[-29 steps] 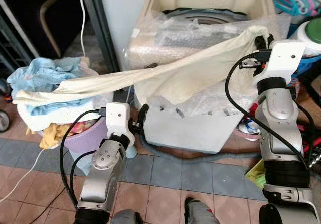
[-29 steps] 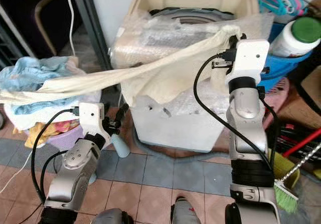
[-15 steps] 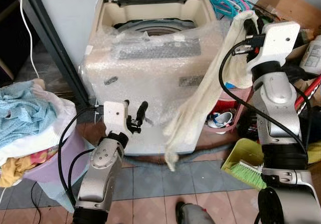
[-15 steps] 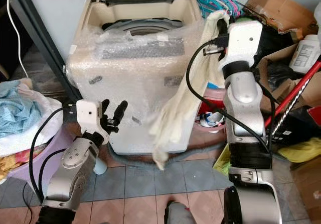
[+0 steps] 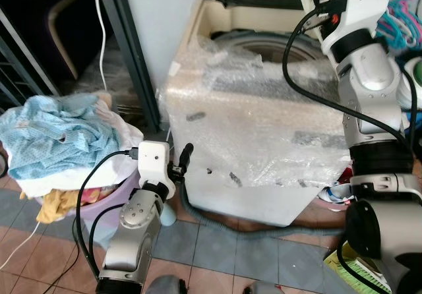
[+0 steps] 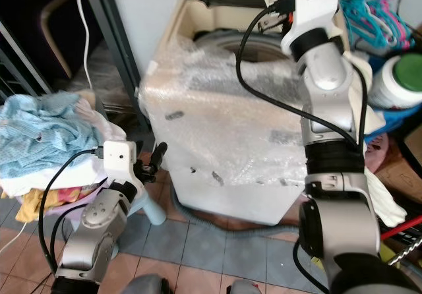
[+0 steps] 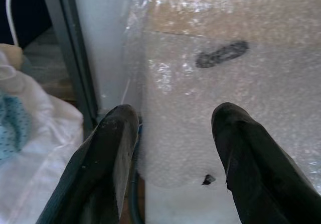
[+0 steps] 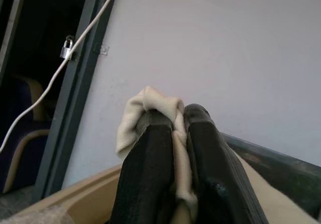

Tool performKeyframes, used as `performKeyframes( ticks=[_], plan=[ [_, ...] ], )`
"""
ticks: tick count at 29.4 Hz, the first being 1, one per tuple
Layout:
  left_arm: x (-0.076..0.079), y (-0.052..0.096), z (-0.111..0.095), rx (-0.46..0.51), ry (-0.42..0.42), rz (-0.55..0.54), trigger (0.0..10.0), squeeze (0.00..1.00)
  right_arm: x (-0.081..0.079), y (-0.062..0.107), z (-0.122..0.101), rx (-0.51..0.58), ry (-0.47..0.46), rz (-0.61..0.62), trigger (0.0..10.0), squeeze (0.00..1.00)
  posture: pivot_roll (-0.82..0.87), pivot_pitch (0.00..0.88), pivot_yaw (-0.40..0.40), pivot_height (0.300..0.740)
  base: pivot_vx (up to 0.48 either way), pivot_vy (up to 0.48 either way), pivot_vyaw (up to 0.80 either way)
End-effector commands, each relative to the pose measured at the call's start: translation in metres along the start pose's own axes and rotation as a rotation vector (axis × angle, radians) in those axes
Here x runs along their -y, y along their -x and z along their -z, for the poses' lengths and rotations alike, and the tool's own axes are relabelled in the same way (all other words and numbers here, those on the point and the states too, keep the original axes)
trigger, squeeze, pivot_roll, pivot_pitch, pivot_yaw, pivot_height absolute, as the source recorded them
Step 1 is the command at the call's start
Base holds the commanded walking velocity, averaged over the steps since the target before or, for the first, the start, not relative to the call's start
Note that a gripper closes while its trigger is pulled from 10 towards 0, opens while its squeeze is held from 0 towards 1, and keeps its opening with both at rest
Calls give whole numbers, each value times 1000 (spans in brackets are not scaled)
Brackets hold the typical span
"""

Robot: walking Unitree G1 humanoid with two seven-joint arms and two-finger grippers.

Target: Clothes washing

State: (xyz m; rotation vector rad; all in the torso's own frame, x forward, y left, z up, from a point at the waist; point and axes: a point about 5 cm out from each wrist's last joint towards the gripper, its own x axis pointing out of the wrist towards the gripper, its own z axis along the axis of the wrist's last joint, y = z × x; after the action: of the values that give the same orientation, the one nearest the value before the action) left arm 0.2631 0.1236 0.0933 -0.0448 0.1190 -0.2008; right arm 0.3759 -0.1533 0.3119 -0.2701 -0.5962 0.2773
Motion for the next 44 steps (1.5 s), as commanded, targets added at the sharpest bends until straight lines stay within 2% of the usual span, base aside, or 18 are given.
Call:
performKeyframes(
  ticks=[1, 3, 9, 13, 15, 18, 21, 23, 25, 26, 30, 33, 34, 38, 40, 41, 43, 44],
  plan=[
    [-7, 3, 4, -27, -14, -23, 10000, 0, -7, -12, -15, 64, 18, -33, 10000, 0, -25, 65, 42, 740, 431, 0, 456],
    [-8, 3, 5, -39, -22, -29, 10000, 0, -6, -16, -16, 73, 20, -33, 10000, 0, -24, 66, 40, 740, 433, 0, 228],
    [-5, 2, 9, -74, -5, -30, 10000, 0, 16, -34, -25, 67, 45, 39, 10000, 0, -26, 65, 40, 740, 219, 0, 0],
    [-2, 0, 8, -80, -23, -11, 10000, 0, 47, -48, -43, 72, 96, 186, 10000, 0, -20, 61, 40, 740, 0, 0, 0],
    [-2, 0, 9, -83, -25, -12, 10000, 0, 54, -49, -45, 65, 96, 217, 10000, 0, -19, 60, 39, 740, 0, 0, 0],
    [-2, -1, 9, -88, -29, -15, 10000, 0, 62, -50, -45, 29, 82, 255, 10000, 0, -14, 58, 38, 740, 0, 0, 0],
    [-2, -1, 9, -88, -31, -17, 10000, 0, 73, -48, -32, -95, 56, 299, 10000, 0, -14, 57, 34, 740, 0, 0, 0],
    [-2, -1, 9, -89, -31, -17, 10000, 0, 71, -45, -21, -157, 41, 286, 10000, 0, -11, 55, 30, 740, 0, 0, 0],
    [-1, -1, 9, -90, -32, -14, 10000, 0, 60, -39, 0, -238, 39, 225, 10000, 0, -9, 55, 26, 740, 0, 0, 0],
    [-1, -1, 9, -90, -32, -14, 10000, 0, 60, -39, 0, -238, 39, 225, 10000, 0, -9, 55, 26, 740, 0, 0, 0],
    [1, -1, 10, -101, -35, -7, 10000, 0, 32, -21, 46, -446, 44, 98, 10000, 0, -7, 59, 26, 740, 0, 0, 0],
    [2, -1, 10, -106, -36, -7, 10000, 0, 26, -15, 55, -474, 35, 79, 10000, 0, -8, 61, 28, 740, 0, 0, 0],
    [2, -1, 11, -110, -37, -4, 10000, 0, 19, -7, 68, -534, 24, 42, 10000, 0, -11, 63, 28, 740, 0, 0, 0],
    [4, -1, 12, -121, -39, 3, 10000, 0, 12, 6, 85, -652, 15, -22, 10000, 0, -13, 63, 27, 740, 0, 0, 0],
    [4, -1, 12, -123, -38, 5, 10000, 0, 11, 9, 88, -670, -17, -39, 10000, 0, -17, 62, 26, 740, 0, 0, 0],
    [5, -2, 13, -129, -40, 9, 10000, 0, 13, 15, 93, -685, -43, -45, 10000, 1000, -16, 62, 23, 740, 0, 0, 0],
    [5, -2, 13, -132, -41, 10, 10000, 0, 15, 16, 93, -683, -46, -44, 10000, 1000, -16, 62, 23, 740, 0, 0, 0],
    [5, -2, 14, -135, -40, 10, 10000, 0, 18, 13, 88, -629, -67, -34, 10000, 1000, -16, 61, 22, 740, 0, 0, 0]
  ],
)
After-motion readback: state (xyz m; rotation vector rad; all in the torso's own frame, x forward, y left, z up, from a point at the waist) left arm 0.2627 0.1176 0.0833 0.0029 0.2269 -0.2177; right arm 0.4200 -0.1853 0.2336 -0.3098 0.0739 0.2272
